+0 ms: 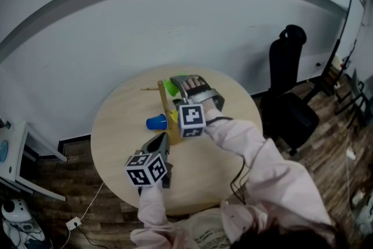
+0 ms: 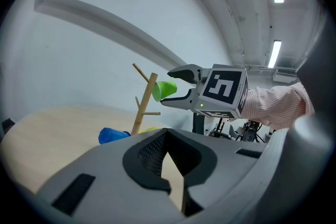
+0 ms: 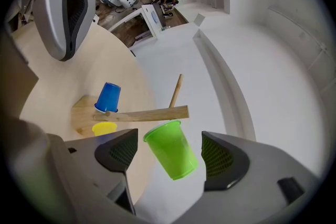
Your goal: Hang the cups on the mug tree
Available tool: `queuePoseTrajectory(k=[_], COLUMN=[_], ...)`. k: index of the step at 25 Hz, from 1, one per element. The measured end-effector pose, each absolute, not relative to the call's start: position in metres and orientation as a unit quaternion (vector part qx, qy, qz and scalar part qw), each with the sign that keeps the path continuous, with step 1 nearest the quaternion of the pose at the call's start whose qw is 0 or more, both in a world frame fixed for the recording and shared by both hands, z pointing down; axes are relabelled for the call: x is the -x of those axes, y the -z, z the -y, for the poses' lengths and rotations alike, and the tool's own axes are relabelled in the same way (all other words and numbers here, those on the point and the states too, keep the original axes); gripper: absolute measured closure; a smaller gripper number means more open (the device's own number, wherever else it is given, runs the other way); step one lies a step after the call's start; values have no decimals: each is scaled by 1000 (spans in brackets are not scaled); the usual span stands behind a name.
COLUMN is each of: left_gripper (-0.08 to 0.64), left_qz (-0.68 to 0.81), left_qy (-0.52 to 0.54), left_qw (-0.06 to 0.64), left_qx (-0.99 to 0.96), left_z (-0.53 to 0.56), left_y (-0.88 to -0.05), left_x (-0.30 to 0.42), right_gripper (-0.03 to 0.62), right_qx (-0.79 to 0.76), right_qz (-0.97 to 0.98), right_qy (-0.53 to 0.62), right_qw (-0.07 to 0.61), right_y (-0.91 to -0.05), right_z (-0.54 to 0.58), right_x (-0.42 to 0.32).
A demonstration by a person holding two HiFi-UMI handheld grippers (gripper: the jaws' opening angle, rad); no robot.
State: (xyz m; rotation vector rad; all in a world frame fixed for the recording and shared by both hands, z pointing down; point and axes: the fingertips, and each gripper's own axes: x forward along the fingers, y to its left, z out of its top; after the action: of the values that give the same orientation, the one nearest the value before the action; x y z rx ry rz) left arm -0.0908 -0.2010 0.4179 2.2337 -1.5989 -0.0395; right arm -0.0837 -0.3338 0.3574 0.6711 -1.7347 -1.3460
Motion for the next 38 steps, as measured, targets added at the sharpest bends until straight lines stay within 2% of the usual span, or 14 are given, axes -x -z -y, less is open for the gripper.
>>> queuePoseTrajectory(k=[5,9,12,14,16,20,24,29,38], left_gripper=[545,545,545,545,545,545,545,545,545], left_qz=[570,568,566,565,564,562,562,559,555], left_qy=[14,14,11,7,4,2,-6,-22,-32], left_qw=[192,188,188,189,192,192,186,187,191], left_qx=[-799,-801,-803,-803,-803,-804,-806,-808,-809], left_z=[200,199,199,199,199,199,199,198,196], left_y=[-414,-411,-414,-417,-420,-422,-421,-430,-440], left_x=[91,89,88,87,87,86,86,83,78], right_gripper=[207,270,282,344,357,442,492,511,557], right_qx=[-268,-276,-286,-294,-300,-314,-322,-319,-307], right_qz=[704,718,742,762,788,842,887,926,945], right_qy=[527,521,503,483,448,357,256,131,9], right_qw=[393,370,338,316,297,254,209,154,113], right_y=[-350,-344,-338,-336,-338,-350,-365,-380,-410], right_z=[326,317,306,297,289,274,261,248,236], right_x=[84,81,79,75,71,62,54,48,40])
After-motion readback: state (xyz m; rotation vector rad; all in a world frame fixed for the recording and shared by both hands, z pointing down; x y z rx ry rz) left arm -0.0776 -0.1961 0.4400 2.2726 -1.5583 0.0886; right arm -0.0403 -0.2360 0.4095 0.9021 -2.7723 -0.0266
